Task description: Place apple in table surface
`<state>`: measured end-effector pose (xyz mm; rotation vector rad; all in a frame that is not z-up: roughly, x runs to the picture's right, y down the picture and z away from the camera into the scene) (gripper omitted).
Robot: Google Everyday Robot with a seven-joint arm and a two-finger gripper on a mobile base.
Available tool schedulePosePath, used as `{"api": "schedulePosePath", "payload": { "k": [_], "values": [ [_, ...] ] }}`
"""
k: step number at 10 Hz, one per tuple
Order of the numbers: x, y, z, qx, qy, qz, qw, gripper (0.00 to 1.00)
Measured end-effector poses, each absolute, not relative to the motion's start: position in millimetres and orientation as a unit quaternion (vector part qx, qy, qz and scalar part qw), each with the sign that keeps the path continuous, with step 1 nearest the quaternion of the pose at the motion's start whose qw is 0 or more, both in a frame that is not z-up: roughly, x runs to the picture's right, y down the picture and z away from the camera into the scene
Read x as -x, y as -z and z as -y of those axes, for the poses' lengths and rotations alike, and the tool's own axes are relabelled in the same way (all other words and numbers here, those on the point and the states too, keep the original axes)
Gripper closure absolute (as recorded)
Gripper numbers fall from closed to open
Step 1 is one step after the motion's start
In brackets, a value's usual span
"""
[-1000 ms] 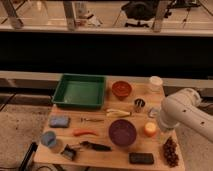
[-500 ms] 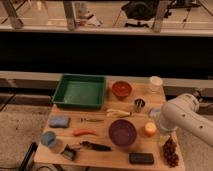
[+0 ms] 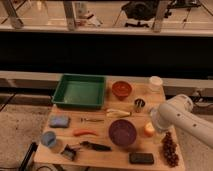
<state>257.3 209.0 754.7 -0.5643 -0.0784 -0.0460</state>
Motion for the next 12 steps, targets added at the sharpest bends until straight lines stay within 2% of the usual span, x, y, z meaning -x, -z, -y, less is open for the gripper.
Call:
{"api": "schedulePosePath", "payload": {
  "k": [9,12],
  "values": [
    [-254,-795,-218,0.309,0.015,0.052,0.950,0.21],
    [-253,-801,-221,0.318,0.018,0.055,0.946,0.35]
  ]
}}
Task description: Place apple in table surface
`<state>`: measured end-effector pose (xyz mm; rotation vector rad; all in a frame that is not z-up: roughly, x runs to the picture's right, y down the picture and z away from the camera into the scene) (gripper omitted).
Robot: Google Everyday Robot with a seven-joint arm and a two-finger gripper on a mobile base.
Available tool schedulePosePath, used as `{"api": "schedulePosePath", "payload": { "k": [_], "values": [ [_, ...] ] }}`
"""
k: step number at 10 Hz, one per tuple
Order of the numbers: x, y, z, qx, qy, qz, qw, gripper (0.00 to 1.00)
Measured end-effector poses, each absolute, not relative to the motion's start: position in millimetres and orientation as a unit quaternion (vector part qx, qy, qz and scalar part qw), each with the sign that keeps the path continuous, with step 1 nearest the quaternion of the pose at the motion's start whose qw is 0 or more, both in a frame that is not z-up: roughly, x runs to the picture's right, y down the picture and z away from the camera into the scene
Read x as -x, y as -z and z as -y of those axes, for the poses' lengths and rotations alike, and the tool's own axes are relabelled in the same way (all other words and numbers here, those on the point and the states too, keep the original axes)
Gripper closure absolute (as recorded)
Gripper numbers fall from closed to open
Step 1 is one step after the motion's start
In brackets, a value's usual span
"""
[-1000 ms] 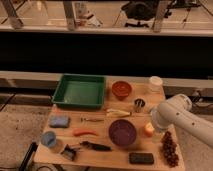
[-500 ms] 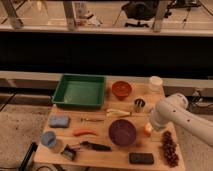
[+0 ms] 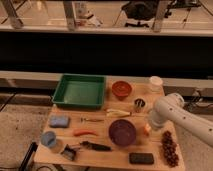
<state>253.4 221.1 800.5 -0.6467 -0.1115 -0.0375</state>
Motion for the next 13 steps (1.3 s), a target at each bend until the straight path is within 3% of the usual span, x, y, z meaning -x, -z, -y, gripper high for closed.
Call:
{"api": "schedulePosePath", "payload": {
  "k": [3,7,8,13],
  "values": [
    [-255,-804,-224,0.326,0.023,0.054,0.944,0.54],
    [-258,-798,-219,0.321,0.023,0.052,0.946,0.94],
    [-258,-794,-213,0.312,0.023,0.052,0.948,1.00],
    [-261,-776,-188,0.279,0.023,0.046,0.959,1.00]
  ]
}}
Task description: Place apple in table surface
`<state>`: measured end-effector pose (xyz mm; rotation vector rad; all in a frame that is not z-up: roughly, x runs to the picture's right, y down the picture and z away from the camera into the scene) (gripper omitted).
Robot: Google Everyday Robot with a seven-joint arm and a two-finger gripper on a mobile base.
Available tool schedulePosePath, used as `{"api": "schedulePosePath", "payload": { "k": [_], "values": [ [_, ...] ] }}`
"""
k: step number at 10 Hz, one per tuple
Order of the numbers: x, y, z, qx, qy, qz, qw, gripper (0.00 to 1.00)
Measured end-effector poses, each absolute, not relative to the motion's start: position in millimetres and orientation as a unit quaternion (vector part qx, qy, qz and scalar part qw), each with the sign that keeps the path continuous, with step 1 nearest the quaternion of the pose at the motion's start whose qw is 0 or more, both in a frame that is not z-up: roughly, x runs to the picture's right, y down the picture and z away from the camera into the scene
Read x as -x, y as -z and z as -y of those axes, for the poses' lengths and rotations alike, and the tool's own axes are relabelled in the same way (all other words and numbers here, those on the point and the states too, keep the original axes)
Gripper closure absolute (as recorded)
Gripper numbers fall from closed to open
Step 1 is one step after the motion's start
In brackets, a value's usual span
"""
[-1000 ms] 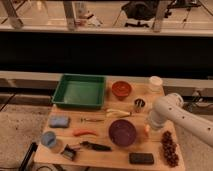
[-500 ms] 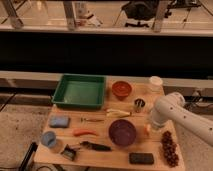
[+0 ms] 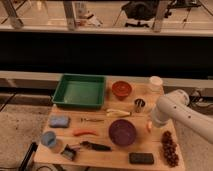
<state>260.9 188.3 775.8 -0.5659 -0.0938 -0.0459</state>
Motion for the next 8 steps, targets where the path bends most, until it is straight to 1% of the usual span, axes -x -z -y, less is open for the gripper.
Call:
{"api": "schedulePosePath", "payload": {
  "k": [5,8],
  "values": [
    [-262,-750,-159,0.242,0.016,0.047,0.969,1.00],
    [-259,-744,-154,0.235,0.017,0.051,0.970,1.00]
  ]
}}
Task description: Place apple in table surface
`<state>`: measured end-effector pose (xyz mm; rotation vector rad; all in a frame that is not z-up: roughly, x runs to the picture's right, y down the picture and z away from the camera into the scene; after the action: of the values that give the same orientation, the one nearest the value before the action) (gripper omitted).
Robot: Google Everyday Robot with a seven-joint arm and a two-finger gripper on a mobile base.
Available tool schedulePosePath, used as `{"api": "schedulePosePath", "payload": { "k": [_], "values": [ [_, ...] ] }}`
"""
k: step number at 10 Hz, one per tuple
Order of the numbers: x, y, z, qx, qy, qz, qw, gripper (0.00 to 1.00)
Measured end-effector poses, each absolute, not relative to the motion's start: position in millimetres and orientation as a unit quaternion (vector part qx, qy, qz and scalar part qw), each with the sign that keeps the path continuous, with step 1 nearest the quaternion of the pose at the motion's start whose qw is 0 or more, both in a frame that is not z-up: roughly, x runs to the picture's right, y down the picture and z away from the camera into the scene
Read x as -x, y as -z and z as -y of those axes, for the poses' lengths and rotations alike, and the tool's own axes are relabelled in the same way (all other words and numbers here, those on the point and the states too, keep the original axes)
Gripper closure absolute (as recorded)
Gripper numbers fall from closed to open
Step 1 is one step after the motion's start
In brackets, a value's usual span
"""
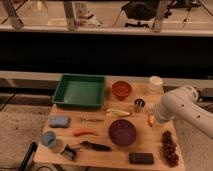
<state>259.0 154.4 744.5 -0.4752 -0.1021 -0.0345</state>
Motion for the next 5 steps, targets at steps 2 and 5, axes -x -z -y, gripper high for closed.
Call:
{"api": "schedulePosePath", "payload": {
  "k": [2,5],
  "values": [
    [-257.4,-746.5,-156.2,0.237,0.018,0.052,0.970,1.00],
    [-257.2,-753.9,-162.5,0.246,0.016,0.050,0.968,1.00]
  ]
}}
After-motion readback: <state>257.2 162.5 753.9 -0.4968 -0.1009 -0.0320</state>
